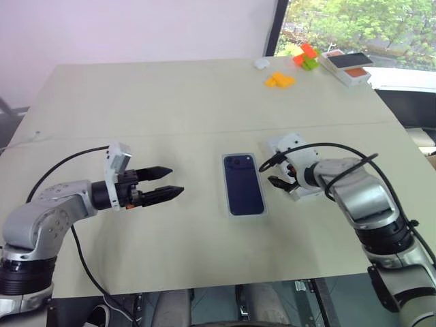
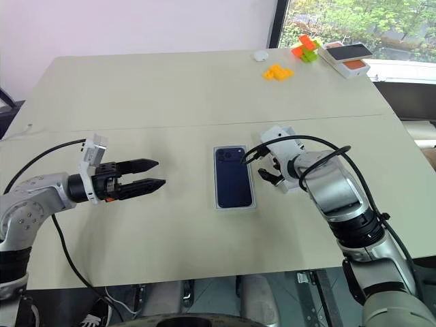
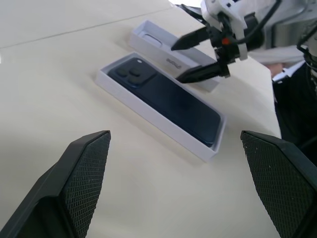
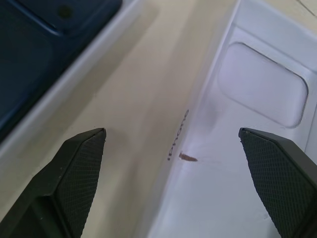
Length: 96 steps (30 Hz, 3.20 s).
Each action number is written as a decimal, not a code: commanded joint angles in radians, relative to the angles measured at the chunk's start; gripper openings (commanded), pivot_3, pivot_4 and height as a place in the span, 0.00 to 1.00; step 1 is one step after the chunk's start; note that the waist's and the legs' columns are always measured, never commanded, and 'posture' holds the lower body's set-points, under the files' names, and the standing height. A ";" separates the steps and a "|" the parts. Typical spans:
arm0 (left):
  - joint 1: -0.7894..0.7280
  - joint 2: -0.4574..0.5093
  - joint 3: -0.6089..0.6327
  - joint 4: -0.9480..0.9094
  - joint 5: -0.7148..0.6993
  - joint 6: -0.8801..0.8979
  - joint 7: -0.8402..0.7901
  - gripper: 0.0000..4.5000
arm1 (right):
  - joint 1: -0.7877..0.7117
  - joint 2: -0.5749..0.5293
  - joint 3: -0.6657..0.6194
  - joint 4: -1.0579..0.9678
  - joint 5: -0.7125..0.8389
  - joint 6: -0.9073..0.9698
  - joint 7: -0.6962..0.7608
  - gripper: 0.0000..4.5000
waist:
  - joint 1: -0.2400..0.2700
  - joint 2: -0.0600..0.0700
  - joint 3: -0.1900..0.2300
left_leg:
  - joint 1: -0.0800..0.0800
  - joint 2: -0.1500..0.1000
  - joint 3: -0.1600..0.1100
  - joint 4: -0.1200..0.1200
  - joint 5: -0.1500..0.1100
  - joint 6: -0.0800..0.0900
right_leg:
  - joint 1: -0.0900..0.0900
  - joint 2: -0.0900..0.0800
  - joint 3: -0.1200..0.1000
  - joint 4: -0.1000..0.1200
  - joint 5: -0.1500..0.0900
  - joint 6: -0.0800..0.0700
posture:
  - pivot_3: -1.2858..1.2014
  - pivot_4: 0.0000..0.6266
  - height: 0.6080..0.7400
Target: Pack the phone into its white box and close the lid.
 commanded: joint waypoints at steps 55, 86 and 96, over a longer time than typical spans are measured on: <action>-0.022 -0.062 0.085 -0.003 -0.147 0.077 0.171 0.37 | -0.118 0.830 -0.819 0.361 1.216 0.304 -0.777 0.00 | -0.004 -0.001 -0.002 | -0.011 0.001 0.002 0.002 0.002 0.001 | -0.012 0.000 0.000 0.006 0.001 0.000 | 0.52 0.24 1.00; -0.081 -0.293 -0.142 0.047 -0.033 0.007 0.250 0.00 | 0.107 0.463 -0.306 0.233 1.947 -0.292 -1.278 0.00 | -0.026 -0.001 -0.003 | -0.013 0.001 0.002 0.007 0.002 0.001 | -0.012 0.002 0.001 0.008 0.001 0.001 | 0.52 0.24 1.00; -0.086 -0.305 -0.145 0.063 -0.008 0.004 0.250 0.00 | 0.125 0.333 -0.229 0.200 1.895 -0.275 -1.096 0.13 | -0.024 -0.001 -0.003 | -0.014 0.001 0.002 0.009 0.001 0.003 | -0.011 0.002 0.001 0.007 0.002 0.001 | 0.52 0.24 1.00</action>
